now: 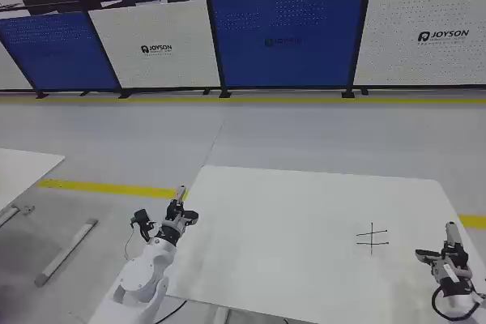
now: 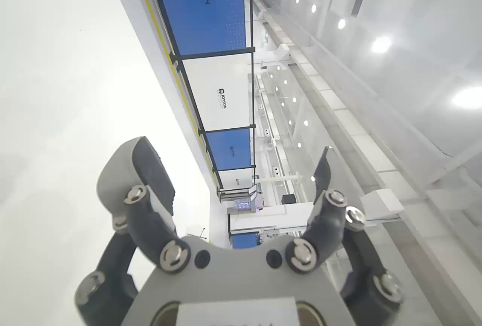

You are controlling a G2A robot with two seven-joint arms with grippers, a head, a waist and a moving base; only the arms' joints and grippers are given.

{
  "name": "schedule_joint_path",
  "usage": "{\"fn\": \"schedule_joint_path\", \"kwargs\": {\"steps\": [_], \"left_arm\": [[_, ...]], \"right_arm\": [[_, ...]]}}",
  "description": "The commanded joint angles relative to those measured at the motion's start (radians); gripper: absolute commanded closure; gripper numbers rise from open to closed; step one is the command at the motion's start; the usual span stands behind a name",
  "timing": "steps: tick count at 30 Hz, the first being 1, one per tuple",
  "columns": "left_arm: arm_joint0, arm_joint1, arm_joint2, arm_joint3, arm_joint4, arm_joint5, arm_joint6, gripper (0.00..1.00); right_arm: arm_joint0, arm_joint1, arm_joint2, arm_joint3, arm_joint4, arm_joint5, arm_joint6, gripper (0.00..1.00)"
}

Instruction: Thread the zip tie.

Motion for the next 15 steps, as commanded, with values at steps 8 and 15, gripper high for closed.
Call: {"fn": "schedule_joint_path", "kwargs": {"steps": [8,15], "left_arm": [[0.000,0.000,0.000,0.000,0.000,0.000,0.000,0.22],[0.000,0.000,0.000,0.000,0.000,0.000,0.000,0.00]], "right_arm": [[0.000,0.000,0.000,0.000,0.000,0.000,0.000,0.22],[0.015,0.017,0.066,-0.006,-0.050,-0.010,0.230,0.00]]}}
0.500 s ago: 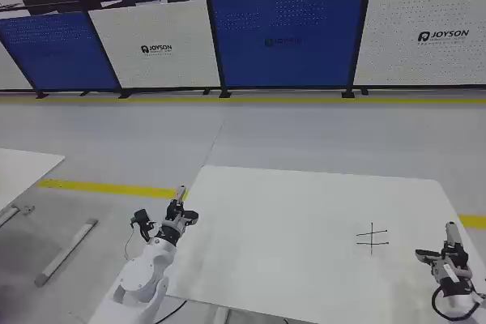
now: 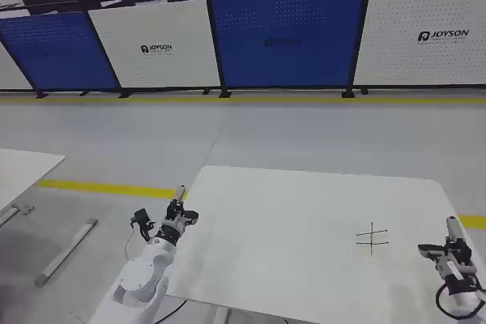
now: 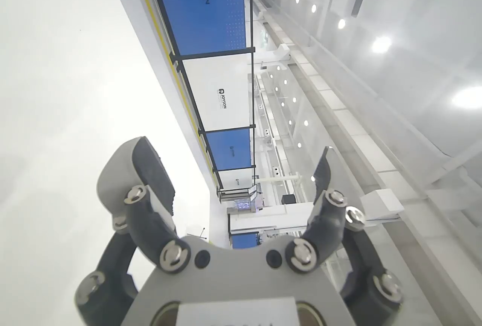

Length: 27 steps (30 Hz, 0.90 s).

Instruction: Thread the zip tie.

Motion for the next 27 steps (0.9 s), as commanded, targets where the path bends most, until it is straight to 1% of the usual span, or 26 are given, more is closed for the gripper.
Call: {"fn": "schedule_joint_path", "kwargs": {"steps": [1,2,4,6,7,8,21,22,23,24,25,27], "left_arm": [[0.000,0.000,0.000,0.000,0.000,0.000,0.000,0.00],[0.000,0.000,0.000,0.000,0.000,0.000,0.000,0.00],[0.000,0.000,0.000,0.000,0.000,0.000,0.000,0.00],[0.000,0.000,0.000,0.000,0.000,0.000,0.000,0.00],[0.000,0.000,0.000,0.000,0.000,0.000,0.000,0.00],[0.000,0.000,0.000,0.000,0.000,0.000,0.000,0.00],[0.000,0.000,0.000,0.000,0.000,0.000,0.000,0.00],[0.000,0.000,0.000,0.000,0.000,0.000,0.000,0.00],[0.000,0.000,0.000,0.000,0.000,0.000,0.000,0.00],[0.000,0.000,0.000,0.000,0.000,0.000,0.000,0.00],[0.000,0.000,0.000,0.000,0.000,0.000,0.000,0.00],[0.000,0.000,0.000,0.000,0.000,0.000,0.000,0.00]], "right_arm": [[0.003,0.004,0.025,0.000,0.008,0.011,0.088,0.00],[0.007,0.008,0.037,-0.001,-0.003,0.020,0.137,0.00],[0.015,0.013,0.053,0.001,-0.016,0.035,0.192,0.00],[0.032,0.021,0.062,0.006,-0.059,0.058,0.278,0.00],[0.043,0.024,0.065,0.014,-0.079,0.068,0.302,0.00],[0.051,0.025,0.066,0.020,-0.090,0.072,0.311,0.00],[0.051,0.025,0.066,0.020,-0.090,0.072,0.311,0.00],[0.053,0.026,0.060,0.016,-0.084,0.072,0.336,0.00],[0.064,0.029,0.063,0.024,-0.070,0.071,0.400,0.00],[0.078,0.034,0.078,0.035,-0.080,0.070,0.436,0.00],[0.093,0.038,0.089,0.041,-0.100,0.072,0.457,0.00],[0.119,0.044,0.076,0.034,-0.176,0.070,0.497,0.00]]}}
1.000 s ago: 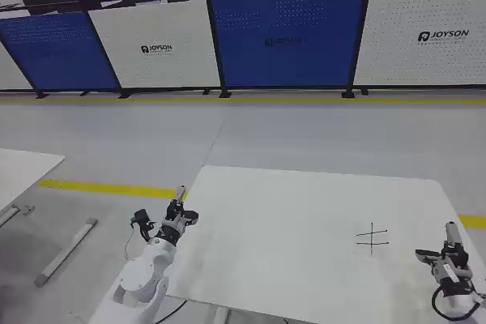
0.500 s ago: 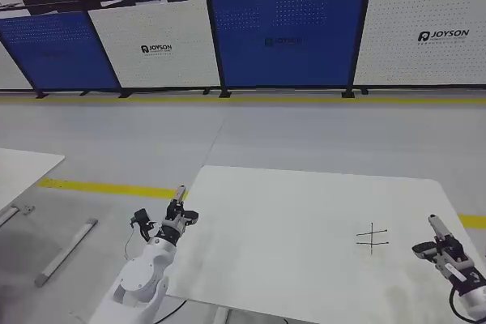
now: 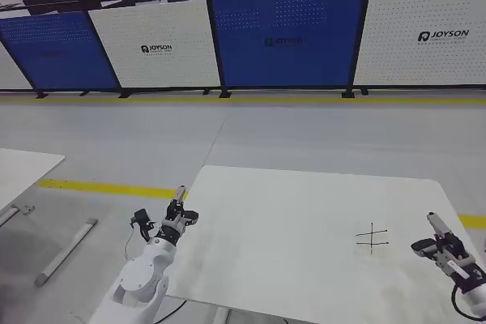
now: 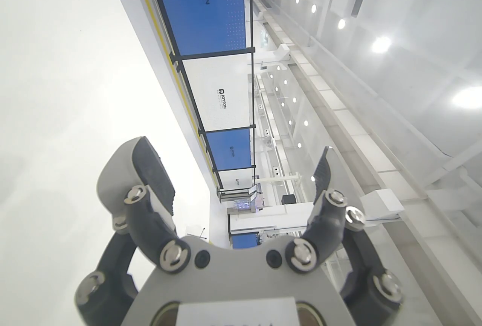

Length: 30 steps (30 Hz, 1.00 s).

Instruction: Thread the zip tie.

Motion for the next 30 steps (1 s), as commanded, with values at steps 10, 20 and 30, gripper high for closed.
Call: {"fn": "schedule_joint_path", "kwargs": {"steps": [10,20,30], "left_arm": [[0.000,0.000,0.000,0.000,0.000,0.000,0.000,0.00],[0.000,0.000,0.000,0.000,0.000,0.000,0.000,0.00],[0.000,0.000,0.000,0.000,0.000,0.000,0.000,0.00]], "right_arm": [[0.273,0.038,-0.114,0.152,-0.196,0.058,0.460,0.00],[0.321,0.042,-0.143,0.198,-0.240,0.073,0.494,0.00],[0.371,0.053,-0.110,0.276,-0.148,0.081,0.661,0.00]]}}
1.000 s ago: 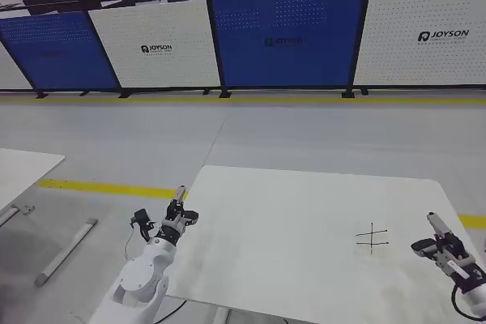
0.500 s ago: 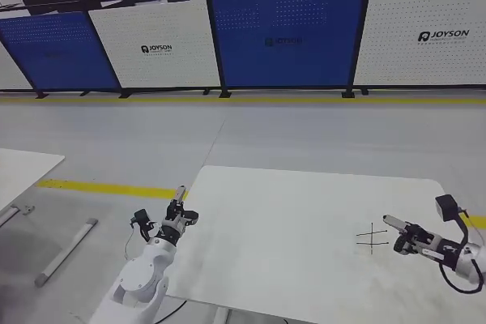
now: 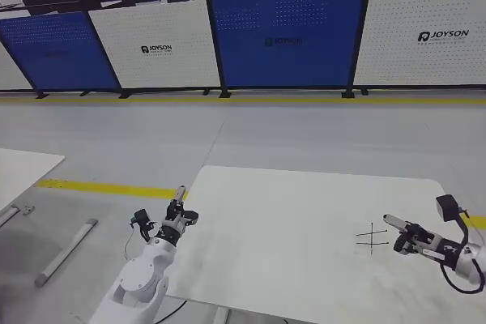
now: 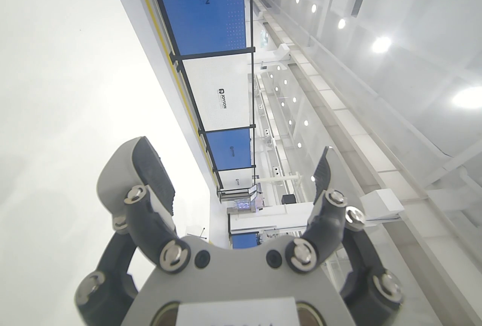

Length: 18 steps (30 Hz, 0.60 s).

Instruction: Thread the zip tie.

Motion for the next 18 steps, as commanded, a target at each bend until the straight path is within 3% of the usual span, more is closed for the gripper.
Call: {"fn": "schedule_joint_path", "kwargs": {"steps": [1,5,8,13,18], "left_arm": [[0.000,0.000,0.000,0.000,0.000,0.000,0.000,0.00],[0.000,0.000,0.000,0.000,0.000,0.000,0.000,0.00],[0.000,0.000,0.000,0.000,0.000,0.000,0.000,0.00],[0.000,0.000,0.000,0.000,0.000,0.000,0.000,0.00],[0.000,0.000,0.000,0.000,0.000,0.000,0.000,0.00]], "right_arm": [[0.054,0.011,0.036,0.079,0.065,0.016,0.168,0.00],[0.155,0.026,0.007,0.193,0.040,0.049,0.247,0.00],[0.223,0.044,-0.069,0.265,0.032,0.049,0.247,0.00],[0.335,0.077,-0.260,0.368,0.013,0.052,0.247,0.00],[0.335,0.077,-0.260,0.368,0.013,0.052,0.247,0.00]]}}
